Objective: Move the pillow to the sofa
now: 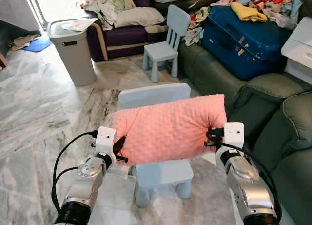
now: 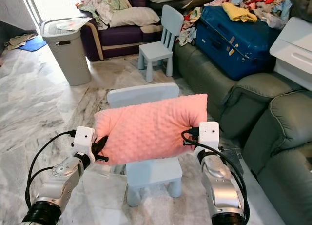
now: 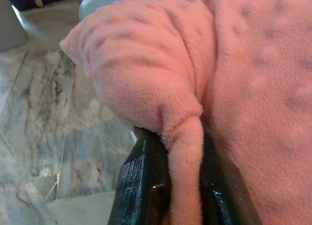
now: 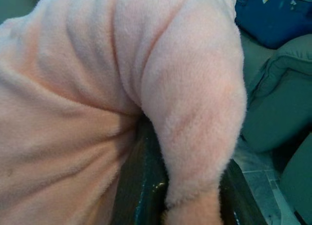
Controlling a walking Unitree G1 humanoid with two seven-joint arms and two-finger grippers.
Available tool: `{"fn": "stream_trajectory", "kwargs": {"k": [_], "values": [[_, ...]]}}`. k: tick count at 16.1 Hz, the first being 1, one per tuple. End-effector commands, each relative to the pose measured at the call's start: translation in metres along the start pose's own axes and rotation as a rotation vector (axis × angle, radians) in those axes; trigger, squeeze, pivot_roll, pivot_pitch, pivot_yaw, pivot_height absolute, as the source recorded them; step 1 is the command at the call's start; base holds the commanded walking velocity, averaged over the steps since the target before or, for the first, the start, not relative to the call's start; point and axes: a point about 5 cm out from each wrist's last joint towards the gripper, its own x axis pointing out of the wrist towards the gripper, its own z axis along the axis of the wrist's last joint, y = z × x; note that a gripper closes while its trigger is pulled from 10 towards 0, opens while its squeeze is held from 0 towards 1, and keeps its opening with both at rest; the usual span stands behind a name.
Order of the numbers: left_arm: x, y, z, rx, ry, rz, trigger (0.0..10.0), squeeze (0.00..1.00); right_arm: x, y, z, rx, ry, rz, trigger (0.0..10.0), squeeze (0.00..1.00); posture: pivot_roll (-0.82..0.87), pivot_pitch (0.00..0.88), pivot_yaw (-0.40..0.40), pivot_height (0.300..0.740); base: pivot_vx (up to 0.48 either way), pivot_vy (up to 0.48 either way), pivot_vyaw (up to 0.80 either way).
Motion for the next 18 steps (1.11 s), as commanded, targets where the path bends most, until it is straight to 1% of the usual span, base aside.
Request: {"fn": "stream_trajectory", "kwargs": {"k": [1, 4, 10, 11, 14, 15, 18], "values": [[0.001, 0.002, 0.003, 0.022, -0.010, -0.004, 10.0, 0.00, -0.002, -0.006, -0.001, 0.015, -0.011, -0.037, 10.0, 0.00, -0.03, 0.000, 0.067, 0.740, 0.000, 0.000, -0.77], [0.003, -0.002, 0.001, 0.010, 0.006, -0.022, 10.0, 0.00, -0.006, -0.004, -0.008, 0.015, 0.008, -0.034, 10.0, 0.00, -0.03, 0.000, 0.068, 0.740, 0.000, 0.000, -0.77], [0.002, -0.005, -0.001, -0.018, -0.006, -0.021, 10.0, 0.00, -0.004, -0.005, -0.005, -0.014, 0.005, -0.010, 10.0, 0.00, -0.04, 0.001, 0.044, 0.740, 0.000, 0.000, -0.77], [0.003, -0.007, -0.002, -0.034, -0.007, -0.023, 10.0, 0.00, -0.003, -0.005, -0.003, -0.024, 0.003, -0.001, 10.0, 0.00, -0.04, 0.006, 0.027, 0.740, 0.000, 0.000, -0.77], [0.004, -0.011, -0.001, -0.036, -0.014, -0.031, 10.0, 0.00, -0.003, -0.005, -0.003, -0.033, 0.007, 0.008, 10.0, 0.00, -0.05, 0.004, 0.018, 0.740, 0.000, 0.000, -0.77], [0.004, -0.012, -0.002, -0.037, -0.015, -0.032, 10.0, 0.00, -0.003, -0.005, -0.004, -0.034, 0.013, 0.010, 10.0, 0.00, -0.05, 0.002, 0.002, 0.740, 0.000, 0.000, -0.77], [0.004, -0.011, -0.002, -0.053, -0.020, -0.021, 10.0, 0.00, -0.004, -0.006, -0.004, -0.044, 0.022, 0.009, 10.0, 0.00, -0.07, 0.000, -0.013, 0.740, 0.000, 0.000, -0.77]]}}
